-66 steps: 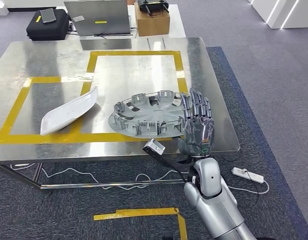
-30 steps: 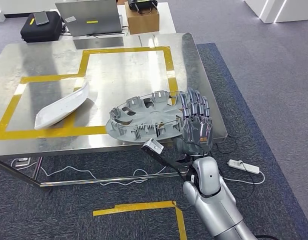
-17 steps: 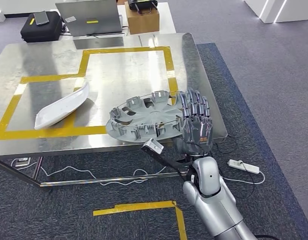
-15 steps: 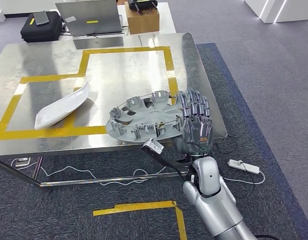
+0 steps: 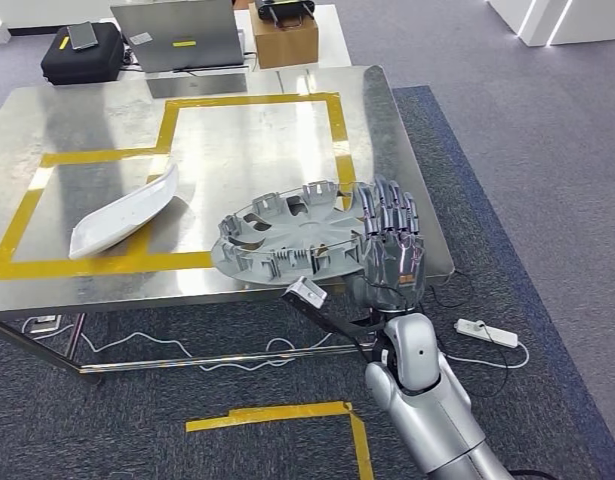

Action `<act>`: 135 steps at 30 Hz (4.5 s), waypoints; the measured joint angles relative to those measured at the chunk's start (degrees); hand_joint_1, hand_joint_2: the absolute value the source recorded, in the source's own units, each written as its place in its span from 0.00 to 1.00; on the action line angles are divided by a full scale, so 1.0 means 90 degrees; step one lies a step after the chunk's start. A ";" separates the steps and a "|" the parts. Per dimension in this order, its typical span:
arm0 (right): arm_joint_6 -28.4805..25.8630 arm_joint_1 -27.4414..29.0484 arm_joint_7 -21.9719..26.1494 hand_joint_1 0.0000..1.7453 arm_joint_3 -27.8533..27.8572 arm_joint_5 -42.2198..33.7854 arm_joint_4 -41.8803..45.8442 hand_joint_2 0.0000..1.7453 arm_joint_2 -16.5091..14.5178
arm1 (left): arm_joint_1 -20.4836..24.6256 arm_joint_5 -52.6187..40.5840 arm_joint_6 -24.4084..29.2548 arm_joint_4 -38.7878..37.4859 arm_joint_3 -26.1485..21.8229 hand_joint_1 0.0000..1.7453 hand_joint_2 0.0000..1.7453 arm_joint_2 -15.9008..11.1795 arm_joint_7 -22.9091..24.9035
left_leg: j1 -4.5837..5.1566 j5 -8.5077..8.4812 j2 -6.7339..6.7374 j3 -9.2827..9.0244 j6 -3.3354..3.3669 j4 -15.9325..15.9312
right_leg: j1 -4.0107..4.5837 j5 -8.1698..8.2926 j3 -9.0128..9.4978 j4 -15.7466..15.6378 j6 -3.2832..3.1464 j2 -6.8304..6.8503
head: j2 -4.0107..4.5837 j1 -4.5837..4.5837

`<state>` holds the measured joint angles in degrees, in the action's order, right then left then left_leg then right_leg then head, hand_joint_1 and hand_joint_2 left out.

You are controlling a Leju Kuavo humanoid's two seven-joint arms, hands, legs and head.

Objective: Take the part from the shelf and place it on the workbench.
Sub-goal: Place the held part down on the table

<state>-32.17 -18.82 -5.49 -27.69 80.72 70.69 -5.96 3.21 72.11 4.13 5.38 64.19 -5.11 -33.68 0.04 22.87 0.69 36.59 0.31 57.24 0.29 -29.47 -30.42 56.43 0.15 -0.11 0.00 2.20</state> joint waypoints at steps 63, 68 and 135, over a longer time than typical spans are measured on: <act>0.0000 0.0000 0.0000 0.00 0.0000 0.0000 0.0000 1.00 -0.0001 | 0.0000 0.0000 0.0000 0.0000 0.0000 0.00 0.00 0.0000 0.0000 | 0.0000 0.0000 0.0000 0.0002 0.0000 0.0000 | 0.0000 0.0000 -0.0002 0.0000 0.0000 0.0000 | 0.0000 0.0000; 0.0000 0.0000 0.0000 0.00 0.0000 0.0000 0.0000 1.00 -0.0001 | 0.0000 0.0000 0.0000 0.0000 0.0000 0.00 0.00 0.0000 0.0000 | 0.0000 0.0000 0.0000 0.0002 0.0000 0.0000 | 0.0000 0.0000 -0.0002 0.0000 0.0000 0.0000 | 0.0000 0.0000; 0.0000 0.0000 0.0000 0.00 0.0000 0.0000 0.0000 1.00 -0.0001 | 0.0000 0.0000 0.0000 0.0001 0.0000 0.00 0.00 0.0000 0.0000 | 0.0000 0.0000 0.0000 0.0004 0.0000 0.0000 | 0.0000 0.0000 -0.0004 0.0000 0.0000 0.0000 | 0.0000 0.0001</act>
<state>-32.17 -18.82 -5.49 -27.69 80.72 70.69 -5.97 3.21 72.11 4.13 5.38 64.19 -5.11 -33.68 0.04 22.87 0.69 36.62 0.30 57.25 0.29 -29.47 -30.46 56.43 0.15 -0.11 0.00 2.20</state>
